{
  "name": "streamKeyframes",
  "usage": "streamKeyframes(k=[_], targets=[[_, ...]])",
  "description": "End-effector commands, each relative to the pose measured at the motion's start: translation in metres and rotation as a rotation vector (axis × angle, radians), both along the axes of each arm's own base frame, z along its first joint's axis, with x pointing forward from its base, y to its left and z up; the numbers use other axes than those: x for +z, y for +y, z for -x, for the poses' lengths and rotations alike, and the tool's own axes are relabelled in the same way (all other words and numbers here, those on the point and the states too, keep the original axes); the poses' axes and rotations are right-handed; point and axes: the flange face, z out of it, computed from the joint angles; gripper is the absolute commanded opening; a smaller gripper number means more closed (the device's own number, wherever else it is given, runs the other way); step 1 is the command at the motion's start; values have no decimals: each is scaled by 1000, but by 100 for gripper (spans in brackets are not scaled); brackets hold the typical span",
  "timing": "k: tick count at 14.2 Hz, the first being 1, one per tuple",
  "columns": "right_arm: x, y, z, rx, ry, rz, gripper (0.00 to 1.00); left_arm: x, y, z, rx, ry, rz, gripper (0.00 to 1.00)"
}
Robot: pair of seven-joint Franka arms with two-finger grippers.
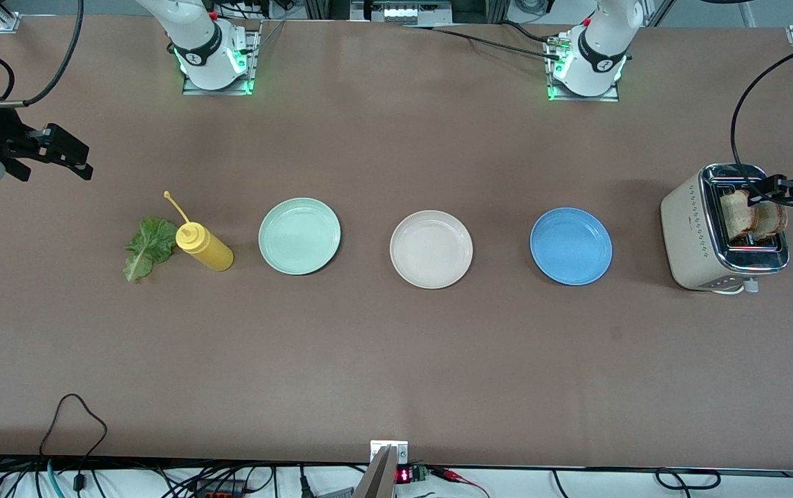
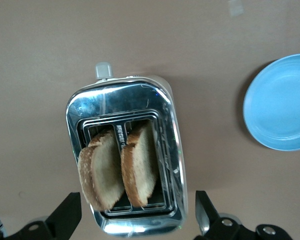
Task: Make sandwich in beige plate with both arms
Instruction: 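Move the left gripper down over the bread slices in the toaster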
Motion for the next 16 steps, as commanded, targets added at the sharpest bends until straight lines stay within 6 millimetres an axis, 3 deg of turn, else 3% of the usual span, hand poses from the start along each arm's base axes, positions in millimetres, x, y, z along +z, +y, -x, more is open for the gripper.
streamKeyframes(k=[1,4,7,9,10,11,16], targets=[[6,-1,4,-2,-2,-15,100,-24,5,15,-28,-32,-7,100],[5,-2,4,-2,-3,-15,100,-47,13,23,-29,-61,-6,100],[8,-5,7,6,-3,-14,100,-71,9,30,-36,-79,-1,98],[15,-13,10,-6,-11,-14,100,-77,9,34,-33,-68,4,86],[19,-14,13,-6,-13,-12,100,-79,8,36,-26,-52,9,75],[19,-15,13,-8,-11,-12,100,-80,8,39,-26,-21,17,55],[16,-20,10,-22,-17,-15,100,-78,9,45,-17,25,28,1]])
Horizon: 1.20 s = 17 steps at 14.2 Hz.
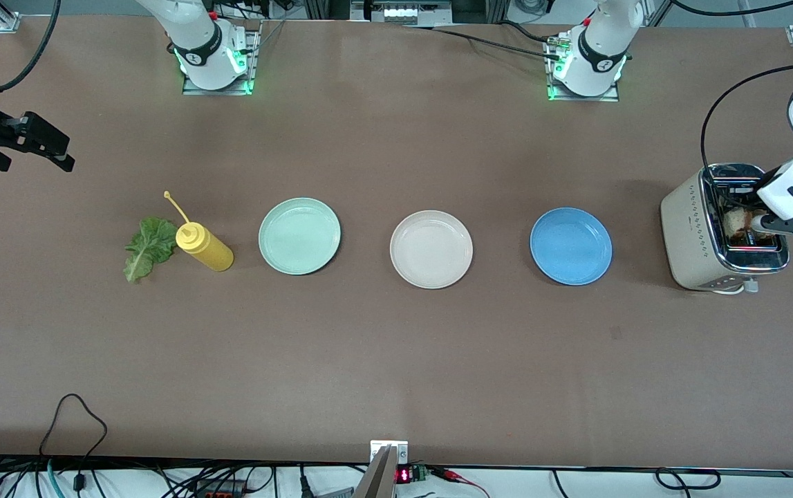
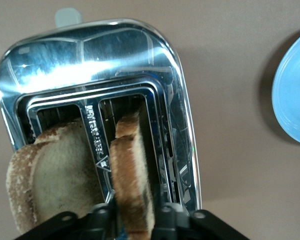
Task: Make sandwich in beige plate with both arms
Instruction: 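Grasp one bread slice with the left gripper and lift it out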
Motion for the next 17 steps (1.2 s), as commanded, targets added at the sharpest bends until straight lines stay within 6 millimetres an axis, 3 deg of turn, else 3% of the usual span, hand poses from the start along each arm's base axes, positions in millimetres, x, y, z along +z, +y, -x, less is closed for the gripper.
streamKeyframes(k=[1,4,8,9,11,14,17], targets=[[-1,0,1,11,2,-14,100,11,1,5,-17,-2,3,1],[-1,1,0,12,-1,-14,100,26,3,0,-14,6,0,1],[-6,5,-2,10,-10,-4,100,79,-3,-13,-16,58,3,1],[-6,6,-2,12,-8,-4,100,93,-12,-18,-31,69,4,1],[-5,5,-1,9,-11,-9,100,122,-35,-27,-46,83,2,1],[-6,7,-1,10,-10,-9,100,154,-90,-43,-109,60,-7,1],[-8,9,0,13,-8,-10,100,152,-167,-49,-61,50,99,1]])
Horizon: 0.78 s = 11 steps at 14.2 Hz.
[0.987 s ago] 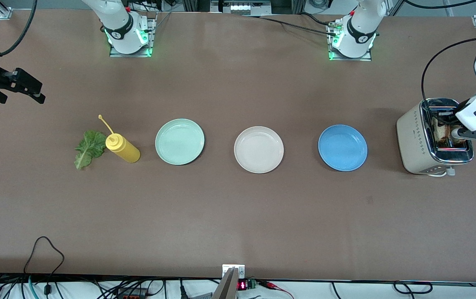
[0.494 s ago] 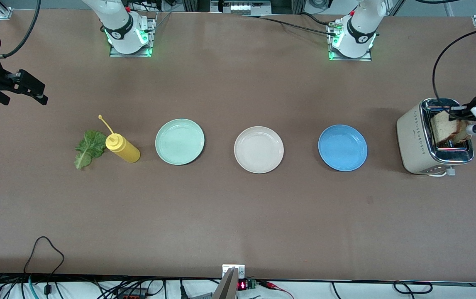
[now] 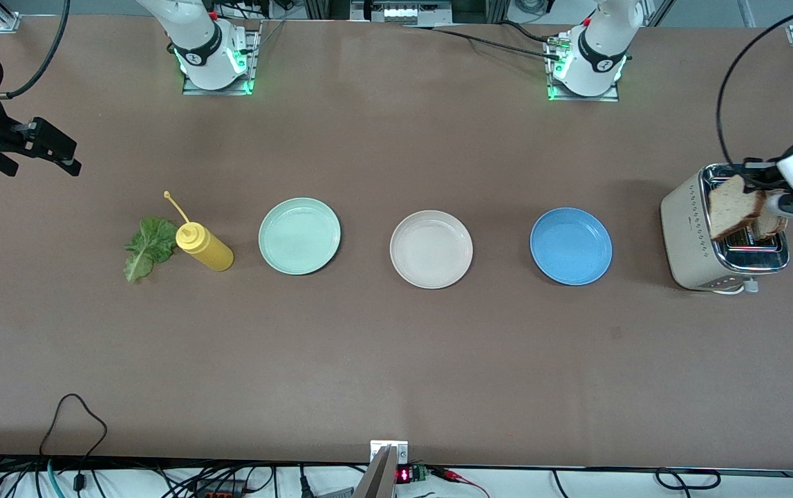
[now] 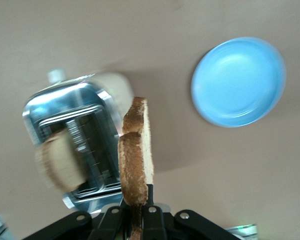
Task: Make sandwich in beige plate with both arms
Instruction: 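Grasp one bread slice with the left gripper and lift it out, then carry the bread slice with the left gripper onto the beige plate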
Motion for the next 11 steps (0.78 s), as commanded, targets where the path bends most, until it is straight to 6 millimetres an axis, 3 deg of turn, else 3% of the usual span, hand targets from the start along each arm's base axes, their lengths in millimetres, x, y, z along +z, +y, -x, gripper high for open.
streamKeyframes(k=[1,4,6,9,10,11], targets=[[-1,4,4,3,-6,-12,100,-5,-59,-6,92,21,134,1],[-2,4,4,2,-5,-18,100,-46,-117,-27,188,50,391,1],[-1,4,5,2,-8,-18,100,-73,-164,-41,187,22,516,1],[-2,3,5,2,-6,-17,100,-133,-248,-47,196,16,667,4],[-1,2,5,0,-8,-18,100,-152,-263,-48,214,-29,675,6],[0,3,6,2,-9,-17,100,-163,-274,-47,246,-37,700,2]])
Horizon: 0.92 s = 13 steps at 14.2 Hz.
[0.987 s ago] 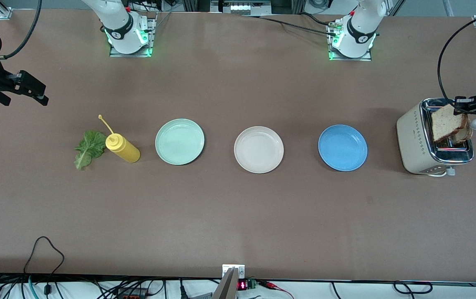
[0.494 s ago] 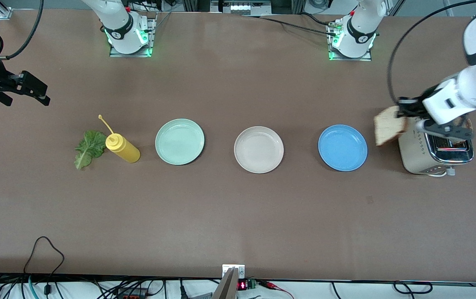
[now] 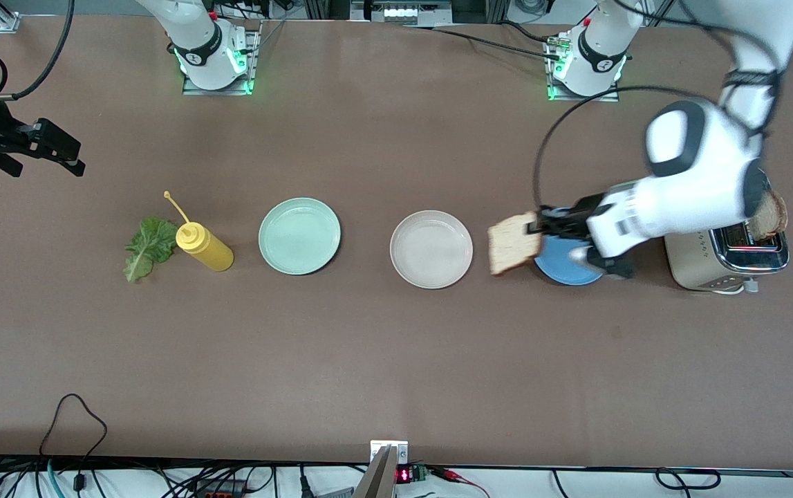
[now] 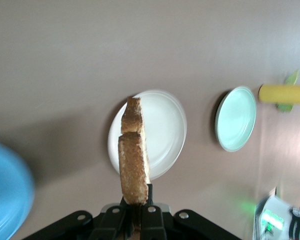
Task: Make sandwich in beige plate with both arms
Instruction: 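Carry the bread slice with the left gripper onto the beige plate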
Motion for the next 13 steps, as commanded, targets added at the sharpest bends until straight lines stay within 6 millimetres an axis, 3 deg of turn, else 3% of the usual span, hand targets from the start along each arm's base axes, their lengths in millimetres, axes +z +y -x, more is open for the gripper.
streamKeyframes(k=[1,5,7,8,10,12,13], targets=[[3,1,5,-2,-13,-16,100,-38,-28,1,91,20,84,0],[2,1,6,-2,-9,-16,100,-77,-36,5,187,80,210,0],[2,1,6,-2,-10,-16,100,-103,-40,15,217,142,271,0],[2,1,5,-2,-12,-16,100,-106,-49,21,220,153,308,0],[2,1,6,-2,-10,-16,100,-125,-65,31,161,138,329,0],[2,1,5,-2,-10,-16,100,-148,-67,36,107,85,351,0],[-1,1,5,-2,-9,-16,100,-151,-69,38,92,76,352,0]])
